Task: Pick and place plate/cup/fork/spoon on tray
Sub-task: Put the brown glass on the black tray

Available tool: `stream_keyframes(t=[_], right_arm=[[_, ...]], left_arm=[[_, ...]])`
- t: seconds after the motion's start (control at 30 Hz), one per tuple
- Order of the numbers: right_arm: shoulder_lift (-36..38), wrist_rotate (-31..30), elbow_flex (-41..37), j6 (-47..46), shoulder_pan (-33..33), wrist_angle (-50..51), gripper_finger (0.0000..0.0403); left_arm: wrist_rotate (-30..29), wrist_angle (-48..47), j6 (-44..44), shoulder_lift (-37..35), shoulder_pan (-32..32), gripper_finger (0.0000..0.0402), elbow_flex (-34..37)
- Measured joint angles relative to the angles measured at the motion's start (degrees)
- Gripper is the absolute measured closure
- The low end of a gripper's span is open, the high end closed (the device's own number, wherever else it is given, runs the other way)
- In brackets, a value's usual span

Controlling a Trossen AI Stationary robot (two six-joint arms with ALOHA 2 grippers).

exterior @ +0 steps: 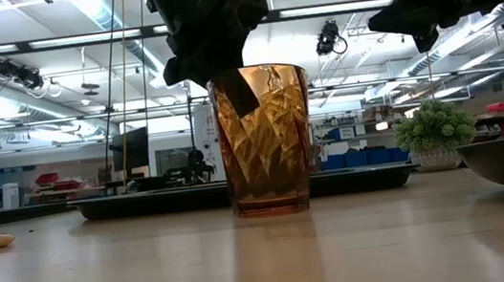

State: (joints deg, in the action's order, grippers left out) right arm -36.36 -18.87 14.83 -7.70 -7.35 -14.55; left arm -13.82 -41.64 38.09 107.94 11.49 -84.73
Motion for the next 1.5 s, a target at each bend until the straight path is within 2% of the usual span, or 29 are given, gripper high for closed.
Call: stream_keyframes(t=[0.47, 0.8, 1.0, 1.27, 1.5], right_arm=[[0.00, -0.13, 0.00, -0.02, 0.00, -0.46, 0.0371], [0.00, -0.15, -0.02, 0.39, 0.00, -2.86, 0.0371], [0.00, -0.13, -0.02, 0.39, 0.01, -2.84, 0.0371], [0.02, -0.13, -0.02, -0.13, 1.10, -3.13, 0.0371], [0.00, -0.01, -0.02, -1.73, 1.25, -3.21, 0.0371]], left_arm=[[2.07, -0.82, -3.53, 0.00, -0.33, 0.0384, -2.97], [10.17, -0.57, -9.15, 0.00, -5.64, 0.0385, -6.15], [10.82, -1.50, -11.91, 0.00, -7.78, 0.0385, -7.66], [12.56, -1.97, -17.79, 0.00, -13.92, 0.0384, -13.04], [15.36, -1.96, -18.38, 0.00, -21.78, 0.0385, -14.71]])
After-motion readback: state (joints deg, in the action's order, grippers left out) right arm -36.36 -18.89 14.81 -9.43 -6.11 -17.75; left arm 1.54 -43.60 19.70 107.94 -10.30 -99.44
